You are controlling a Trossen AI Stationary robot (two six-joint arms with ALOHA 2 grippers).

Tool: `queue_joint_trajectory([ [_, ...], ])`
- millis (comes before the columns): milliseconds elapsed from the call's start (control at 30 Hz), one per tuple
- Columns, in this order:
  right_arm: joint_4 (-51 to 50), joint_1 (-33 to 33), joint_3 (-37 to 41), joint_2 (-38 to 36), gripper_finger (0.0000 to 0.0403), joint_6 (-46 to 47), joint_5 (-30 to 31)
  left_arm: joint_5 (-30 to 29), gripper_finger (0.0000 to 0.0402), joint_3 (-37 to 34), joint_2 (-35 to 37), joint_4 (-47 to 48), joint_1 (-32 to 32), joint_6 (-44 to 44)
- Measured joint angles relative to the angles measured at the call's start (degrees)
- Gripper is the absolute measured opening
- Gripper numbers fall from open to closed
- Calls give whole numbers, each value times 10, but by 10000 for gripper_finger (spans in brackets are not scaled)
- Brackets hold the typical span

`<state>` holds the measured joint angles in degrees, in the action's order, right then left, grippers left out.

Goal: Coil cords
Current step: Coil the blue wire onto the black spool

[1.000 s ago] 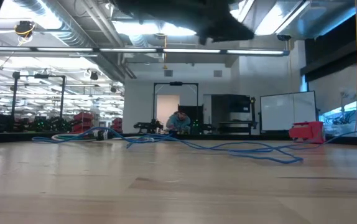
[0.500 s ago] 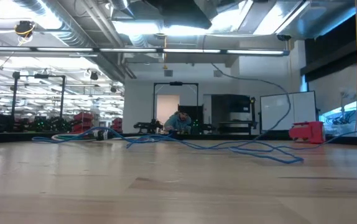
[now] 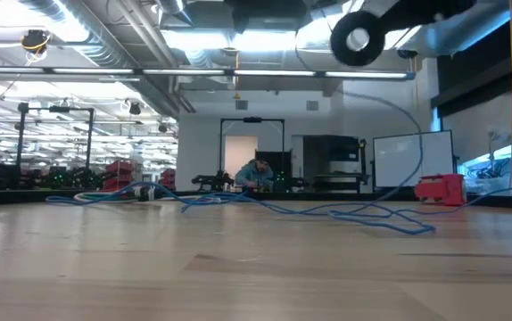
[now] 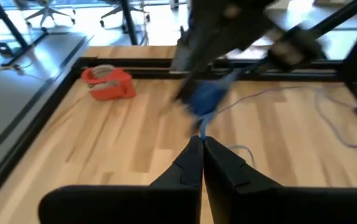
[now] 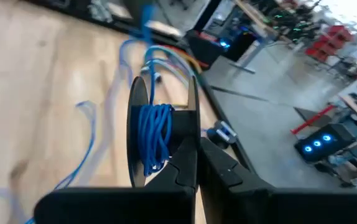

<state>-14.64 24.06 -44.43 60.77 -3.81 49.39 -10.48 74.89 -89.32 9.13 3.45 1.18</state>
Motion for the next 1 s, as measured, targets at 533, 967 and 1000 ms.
queue_joint_trajectory([
  [533, 252, -100, 4, 94, 5, -87, -67, -2, 1, 1, -50, -118, 22, 7],
  [967, 370, -98, -13, 65, 5, -148, -102, -20, 1, 3, -67, -138, 21, -15],
  [1000, 376, -98, -13, 63, 5, -148, -108, -20, 1, 3, -67, -144, 22, -17],
])
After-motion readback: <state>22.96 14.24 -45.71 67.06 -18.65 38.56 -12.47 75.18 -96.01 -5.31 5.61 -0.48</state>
